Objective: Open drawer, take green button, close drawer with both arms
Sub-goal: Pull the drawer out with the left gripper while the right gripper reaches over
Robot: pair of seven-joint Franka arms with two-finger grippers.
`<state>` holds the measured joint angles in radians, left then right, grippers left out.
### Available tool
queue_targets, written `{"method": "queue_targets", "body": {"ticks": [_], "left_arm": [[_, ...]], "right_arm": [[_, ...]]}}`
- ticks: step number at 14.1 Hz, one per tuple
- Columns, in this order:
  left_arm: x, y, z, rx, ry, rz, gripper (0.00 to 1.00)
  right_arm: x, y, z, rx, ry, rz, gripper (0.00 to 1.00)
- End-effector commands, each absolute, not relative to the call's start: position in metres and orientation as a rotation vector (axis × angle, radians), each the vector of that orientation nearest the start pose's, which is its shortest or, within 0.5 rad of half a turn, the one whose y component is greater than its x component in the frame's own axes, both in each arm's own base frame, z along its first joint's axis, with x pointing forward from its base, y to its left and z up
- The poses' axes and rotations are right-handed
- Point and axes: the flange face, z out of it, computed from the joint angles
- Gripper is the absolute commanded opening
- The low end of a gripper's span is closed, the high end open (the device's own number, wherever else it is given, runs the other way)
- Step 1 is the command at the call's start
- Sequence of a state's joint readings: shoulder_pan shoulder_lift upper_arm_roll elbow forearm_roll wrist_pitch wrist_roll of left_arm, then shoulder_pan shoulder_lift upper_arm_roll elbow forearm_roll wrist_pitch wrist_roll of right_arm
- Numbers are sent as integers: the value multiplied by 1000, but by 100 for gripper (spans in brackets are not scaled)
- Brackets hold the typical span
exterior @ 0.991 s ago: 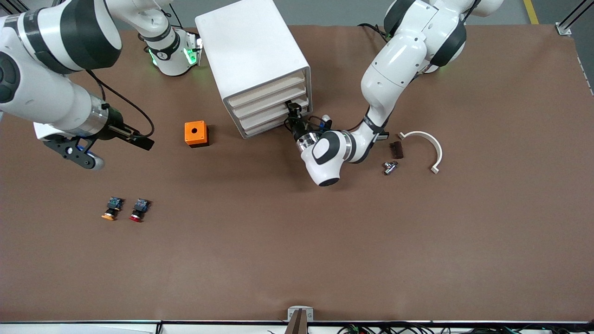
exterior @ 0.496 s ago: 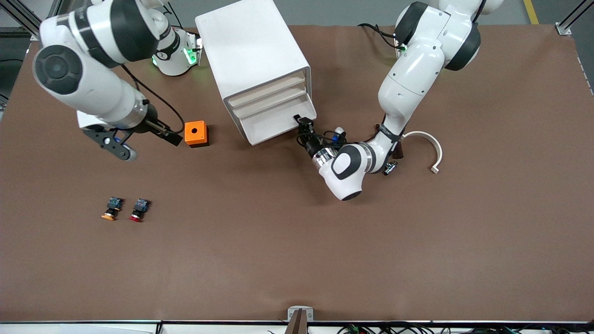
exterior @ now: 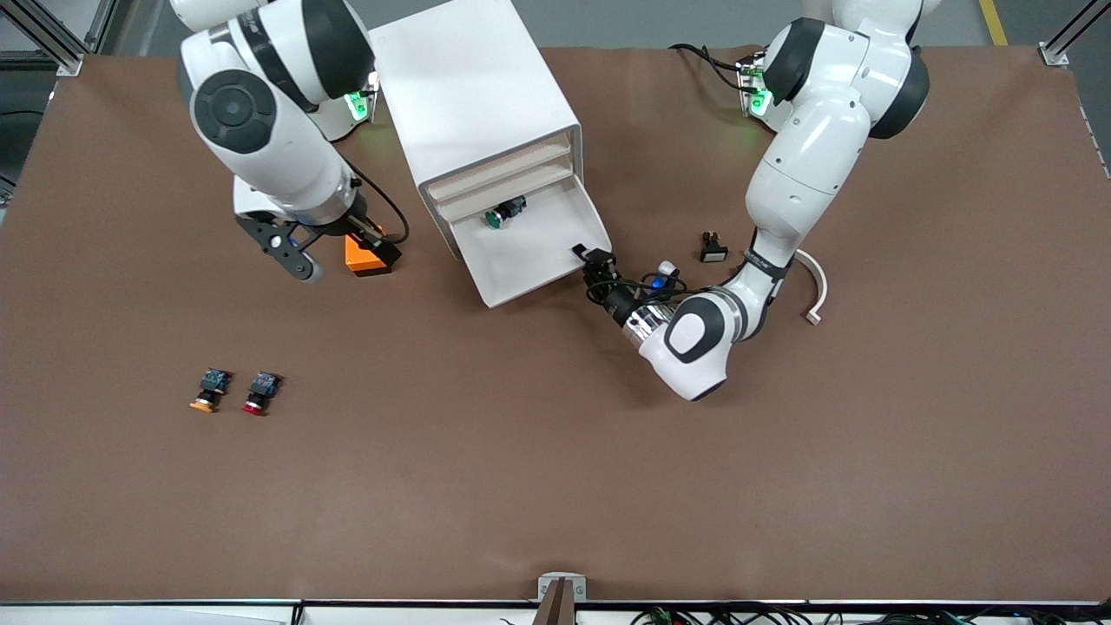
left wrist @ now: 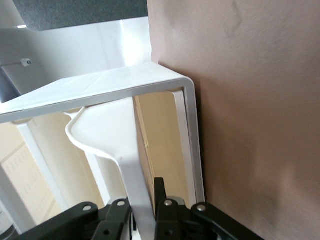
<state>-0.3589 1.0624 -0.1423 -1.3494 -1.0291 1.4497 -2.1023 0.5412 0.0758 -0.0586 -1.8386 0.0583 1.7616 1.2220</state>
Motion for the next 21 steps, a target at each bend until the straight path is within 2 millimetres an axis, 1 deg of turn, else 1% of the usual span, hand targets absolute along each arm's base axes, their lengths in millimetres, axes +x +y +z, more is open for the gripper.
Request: {"method": "queue_targets", "body": {"ticks": [1,2,5,6,7,8,9,10,11,12,13,14,16,17,18,19,21], "left_arm": [[548,-354,96,1340,2448,-2280,14],[551,-347,95,1318,2451,-2281,15],[562,-329,94,1266,2450,-2278,16],[564,-326,93,1258,2453,-2278,17],[565,-322,92,1245,2452,-2279,17],[565,-322,91,1242,2451,-2280,18],[565,-322,90,1239,2455,-2279,18],[565,-322,90,1239,2454,-2277,20],[566,-322,90,1247,2440,-2275,30],[566,-322,91,1261,2410,-2275,48],[569,-323,94,1290,2359,-2260,99],[577,-321,100,1318,2306,-2234,100],[589,-326,118,1421,2158,-2174,100],[595,-328,127,1482,2062,-2133,100],[603,-329,139,1560,1931,-2075,100],[609,-327,150,1626,1802,-2026,100],[622,-318,175,1756,1552,-1908,100]], "right_arm": [[475,288,449,-2952,1256,204,100],[467,298,439,-2939,1290,195,100],[440,336,429,-2903,1380,169,100],[434,345,426,-2897,1408,169,100],[431,349,425,-2884,1443,167,100],[426,355,424,-2873,1474,165,100],[423,361,418,-2859,1525,165,100],[422,365,415,-2821,1588,155,100],[419,372,410,-2801,1626,148,100],[417,379,403,-2786,1662,144,100],[416,386,394,-2757,1705,133,100],[418,391,386,-2723,1747,123,100],[423,397,369,-2664,1862,115,100],[424,398,365,-2648,1887,115,100],[425,399,359,-2636,1913,113,100],[427,401,358,-2620,1929,109,100],[433,405,348,-2584,1987,103,100]]}}
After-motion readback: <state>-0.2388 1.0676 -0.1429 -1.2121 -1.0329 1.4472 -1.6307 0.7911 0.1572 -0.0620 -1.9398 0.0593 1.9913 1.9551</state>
